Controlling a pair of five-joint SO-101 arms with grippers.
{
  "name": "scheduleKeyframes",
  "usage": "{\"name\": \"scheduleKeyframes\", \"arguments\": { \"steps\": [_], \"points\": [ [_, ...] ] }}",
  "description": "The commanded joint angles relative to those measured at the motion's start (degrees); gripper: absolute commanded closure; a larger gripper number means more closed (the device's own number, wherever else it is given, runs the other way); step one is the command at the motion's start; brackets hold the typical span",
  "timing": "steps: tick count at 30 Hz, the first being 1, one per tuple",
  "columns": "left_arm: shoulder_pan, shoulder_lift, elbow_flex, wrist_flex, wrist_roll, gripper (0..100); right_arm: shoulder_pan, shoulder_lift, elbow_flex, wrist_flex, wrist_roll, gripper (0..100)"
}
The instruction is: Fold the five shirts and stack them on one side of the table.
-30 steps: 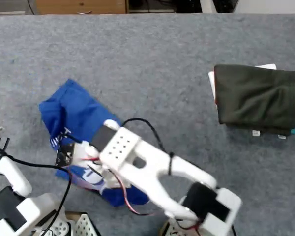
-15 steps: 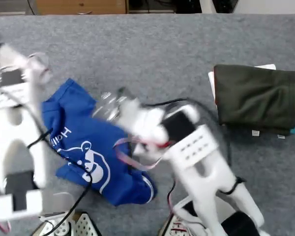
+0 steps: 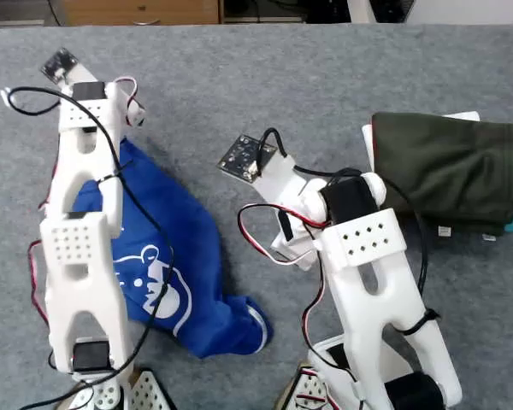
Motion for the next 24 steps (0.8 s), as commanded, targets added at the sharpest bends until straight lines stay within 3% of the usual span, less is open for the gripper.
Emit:
{"name": "scheduleKeyframes", "arguments": {
  "steps": [1, 6, 8, 15, 19, 24],
  "points": [
    [-1.1, 10.4, -19.1, 8.8, 1.9, 85, 0.4, -1.4, 0.1, -1.4, 0.5, 93.0],
    [-2.5, 22.5, -38.7, 22.2, 2.1, 98, 0.4, -1.4, 0.1, -2.2, 0.1, 93.1],
    [-3.9, 25.7, -44.6, 25.2, 2.2, 98, 0.4, -1.4, 0.1, -2.4, 0.1, 93.1],
    [-12.4, 18.9, -43.8, 28.3, 0.1, 98, 0.2, -1.4, 1.1, -3.0, 0.0, 93.1],
    [-18.3, 9.5, -41.9, 28.4, -3.0, 98, -3.1, -1.4, 7.8, -8.6, -0.2, 92.9],
    [-24.4, -5.6, -29.6, 28.4, -6.6, 98, -10.8, -1.3, 12.4, -16.5, -8.5, 92.2]
  ]
}}
